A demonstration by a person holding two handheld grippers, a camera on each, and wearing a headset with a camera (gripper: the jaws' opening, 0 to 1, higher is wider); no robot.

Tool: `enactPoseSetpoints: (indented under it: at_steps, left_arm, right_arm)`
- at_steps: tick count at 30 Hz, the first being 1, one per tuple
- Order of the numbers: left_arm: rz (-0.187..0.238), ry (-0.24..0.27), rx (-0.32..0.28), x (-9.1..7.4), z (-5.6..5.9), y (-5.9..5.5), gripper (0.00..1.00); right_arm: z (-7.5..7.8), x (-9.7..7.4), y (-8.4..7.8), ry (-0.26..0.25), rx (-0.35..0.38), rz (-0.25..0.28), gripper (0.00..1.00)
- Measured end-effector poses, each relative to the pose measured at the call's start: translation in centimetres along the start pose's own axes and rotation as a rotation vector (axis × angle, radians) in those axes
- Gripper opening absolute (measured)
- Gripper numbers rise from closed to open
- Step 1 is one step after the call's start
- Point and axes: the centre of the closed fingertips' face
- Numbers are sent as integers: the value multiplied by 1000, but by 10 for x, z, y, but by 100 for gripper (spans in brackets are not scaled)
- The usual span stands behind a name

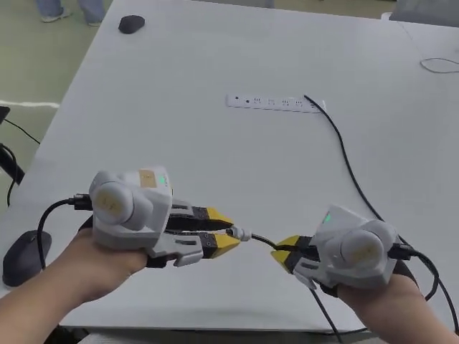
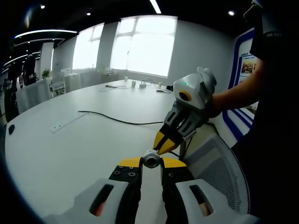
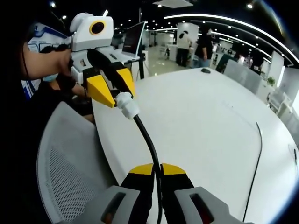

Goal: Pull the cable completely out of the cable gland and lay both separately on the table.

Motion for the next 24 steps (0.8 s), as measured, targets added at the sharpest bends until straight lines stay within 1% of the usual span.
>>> enactPoseSetpoints:
  at_steps: [3, 10, 14, 16, 18, 24]
  left_arm:
    - [6, 2, -3, -1, 0, 0, 15]
    - [16, 11, -12, -3, 0, 1, 15]
    - [12, 14, -11, -4, 0, -1, 15]
    - [17, 15, -17, -4, 0, 0, 15]
    - [20, 18, -16, -5, 0, 0, 15]
    - [10, 14, -14, -3, 1, -3, 15]
  right_arm:
    - [2, -1, -8, -8, 11, -12, 0]
    - [5, -4, -19, -17, 28, -24, 0]
    - [6, -5, -25, -24, 16, -36, 0]
    - [8, -6, -28, -30, 15, -43, 0]
    - [10, -7, -30, -34, 22, -43, 0]
    - [12, -8, -29, -40, 17, -47, 0]
Point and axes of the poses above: the centre of the closed fingertips' face, and the gripper's own axes: x roughly forward along the fingers, z roughly to its right, y roughly out of its top, and after that the axes turned 1 degree about z, right-handed
